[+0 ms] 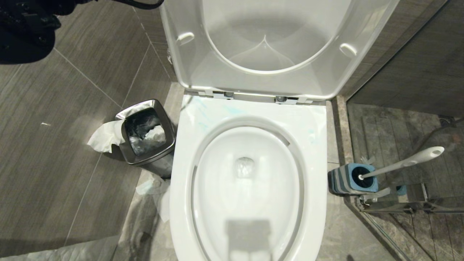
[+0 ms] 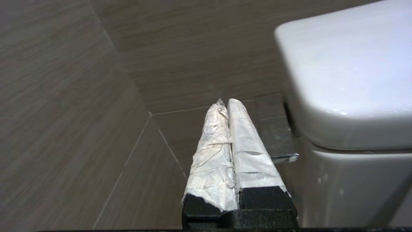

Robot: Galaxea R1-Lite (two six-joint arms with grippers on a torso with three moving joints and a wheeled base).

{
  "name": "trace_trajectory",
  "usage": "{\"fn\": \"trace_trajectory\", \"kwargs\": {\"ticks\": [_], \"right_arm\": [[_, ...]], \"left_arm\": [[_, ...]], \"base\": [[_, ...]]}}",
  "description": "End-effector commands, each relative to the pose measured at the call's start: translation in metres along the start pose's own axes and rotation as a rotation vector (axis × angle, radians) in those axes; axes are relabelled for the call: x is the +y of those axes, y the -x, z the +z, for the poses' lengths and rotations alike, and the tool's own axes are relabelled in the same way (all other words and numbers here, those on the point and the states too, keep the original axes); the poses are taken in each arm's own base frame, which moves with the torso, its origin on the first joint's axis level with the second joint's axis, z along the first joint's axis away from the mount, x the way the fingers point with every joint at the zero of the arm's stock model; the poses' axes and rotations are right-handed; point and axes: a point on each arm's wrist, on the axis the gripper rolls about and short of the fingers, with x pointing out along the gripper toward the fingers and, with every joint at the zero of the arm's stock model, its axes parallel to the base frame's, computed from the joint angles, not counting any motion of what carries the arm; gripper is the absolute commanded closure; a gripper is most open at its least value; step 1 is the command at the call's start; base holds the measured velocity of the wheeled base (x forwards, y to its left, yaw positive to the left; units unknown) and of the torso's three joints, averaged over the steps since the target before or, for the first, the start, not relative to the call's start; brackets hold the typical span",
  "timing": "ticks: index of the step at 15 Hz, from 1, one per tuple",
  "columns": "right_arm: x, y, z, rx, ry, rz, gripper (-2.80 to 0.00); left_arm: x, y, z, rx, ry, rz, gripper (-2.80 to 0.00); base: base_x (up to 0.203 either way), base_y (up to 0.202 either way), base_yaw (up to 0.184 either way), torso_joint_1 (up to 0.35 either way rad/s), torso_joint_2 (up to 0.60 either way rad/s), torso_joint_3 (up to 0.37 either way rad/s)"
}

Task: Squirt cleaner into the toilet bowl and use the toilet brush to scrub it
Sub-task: Close the toilet lid

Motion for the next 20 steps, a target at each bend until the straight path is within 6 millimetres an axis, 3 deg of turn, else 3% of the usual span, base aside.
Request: {"fn": "trace_trajectory", "kwargs": {"ticks": [1,5,10,16,20], "right_arm": [[0.0,0.0,0.0,0.0,0.0,0.0,0.0],[0.0,0.0,0.0,0.0,0.0,0.0,0.0],[0.0,0.0,0.0,0.001,0.0,0.0,0.0],[0.0,0.0,0.0,0.001,0.0,0.0,0.0],[0.0,0.0,0.0,0.0,0.0,0.0,0.0]], "left_arm": [[0.01,-0.001,0.001,-0.015,-0.014,0.033,0.0],[0.022,0.003,0.013,-0.036,-0.003,0.054,0.0],[0.045,0.018,0.045,0.0,-0.011,0.059,0.0],[0.076,0.062,0.069,0.325,-0.041,-0.085,0.0],[0.075,0.081,0.064,0.486,0.103,-0.223,0.0]], "base": [[0.0,0.0,0.0,0.0,0.0,0.0],[0.0,0.0,0.0,0.0,0.0,0.0],[0.0,0.0,0.0,0.0,0.0,0.0],[0.0,0.0,0.0,0.0,0.0,0.0],[0.0,0.0,0.0,0.0,0.0,0.0]]}}
